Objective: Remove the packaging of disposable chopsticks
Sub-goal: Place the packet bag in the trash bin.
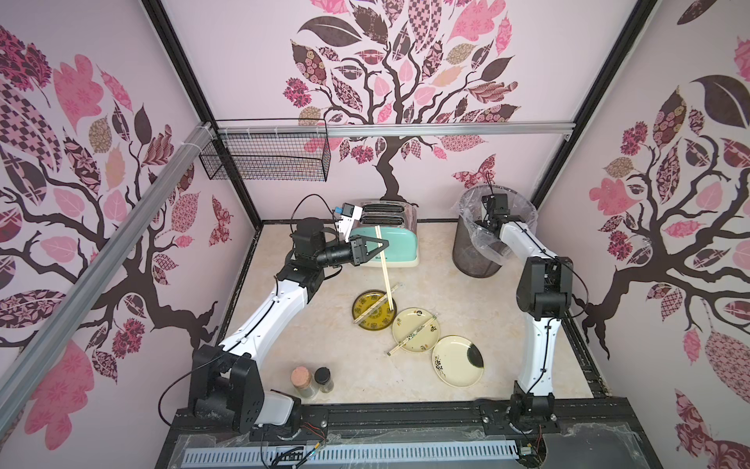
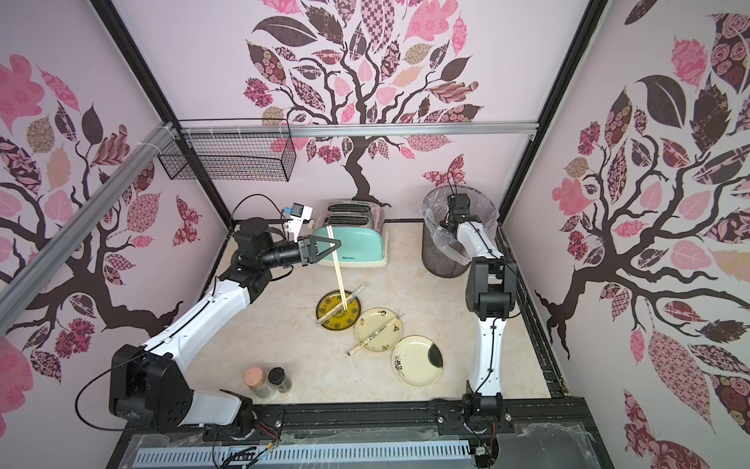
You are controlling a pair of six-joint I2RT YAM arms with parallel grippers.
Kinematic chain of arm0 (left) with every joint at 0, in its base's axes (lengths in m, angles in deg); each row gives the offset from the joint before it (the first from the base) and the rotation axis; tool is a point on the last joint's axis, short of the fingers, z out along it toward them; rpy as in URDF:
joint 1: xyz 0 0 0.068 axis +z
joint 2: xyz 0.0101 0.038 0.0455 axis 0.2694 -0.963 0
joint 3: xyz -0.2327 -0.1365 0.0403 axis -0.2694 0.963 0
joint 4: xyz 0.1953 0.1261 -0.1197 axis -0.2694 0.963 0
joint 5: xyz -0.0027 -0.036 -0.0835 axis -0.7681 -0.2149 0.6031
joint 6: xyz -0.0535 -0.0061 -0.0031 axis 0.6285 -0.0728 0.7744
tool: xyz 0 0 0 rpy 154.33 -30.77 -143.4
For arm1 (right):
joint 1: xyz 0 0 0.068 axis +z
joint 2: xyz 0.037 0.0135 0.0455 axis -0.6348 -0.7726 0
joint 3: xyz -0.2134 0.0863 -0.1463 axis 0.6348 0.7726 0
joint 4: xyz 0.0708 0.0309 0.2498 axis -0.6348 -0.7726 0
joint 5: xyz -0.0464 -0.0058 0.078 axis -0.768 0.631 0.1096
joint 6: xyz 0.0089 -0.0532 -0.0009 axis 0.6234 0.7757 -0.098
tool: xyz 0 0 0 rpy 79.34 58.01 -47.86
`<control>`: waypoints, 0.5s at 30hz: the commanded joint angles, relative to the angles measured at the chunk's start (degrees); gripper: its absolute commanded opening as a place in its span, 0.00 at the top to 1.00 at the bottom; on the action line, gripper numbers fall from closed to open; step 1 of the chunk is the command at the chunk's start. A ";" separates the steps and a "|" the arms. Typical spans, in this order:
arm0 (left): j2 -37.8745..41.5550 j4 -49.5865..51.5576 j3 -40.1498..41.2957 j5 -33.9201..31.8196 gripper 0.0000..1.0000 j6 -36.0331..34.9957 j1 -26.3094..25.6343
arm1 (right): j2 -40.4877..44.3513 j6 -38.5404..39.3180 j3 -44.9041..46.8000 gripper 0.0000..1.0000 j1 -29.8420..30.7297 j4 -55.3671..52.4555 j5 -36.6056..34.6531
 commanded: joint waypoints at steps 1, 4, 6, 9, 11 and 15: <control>0.96 -1.10 -0.09 1.05 1.00 -0.19 0.23 | 2.86 -1.54 0.47 0.92 -0.18 3.21 0.72; 1.23 -1.07 -0.11 1.04 1.00 -0.21 0.23 | 6.04 -2.53 0.10 0.83 -0.10 3.77 2.01; 1.34 -1.03 -0.07 1.00 1.00 -0.22 0.23 | 7.91 -3.02 0.18 0.80 -0.06 4.41 2.39; 1.53 -1.00 -0.06 0.96 1.00 -0.32 0.27 | 10.25 -3.59 0.60 0.70 0.21 5.43 2.78; 1.47 -0.99 -0.06 0.95 1.00 -0.32 0.23 | 11.25 -3.65 0.71 0.60 0.40 5.80 3.04; 1.36 -0.93 -0.07 0.96 1.00 -0.43 0.18 | 12.85 -3.71 0.32 0.51 0.95 5.88 2.91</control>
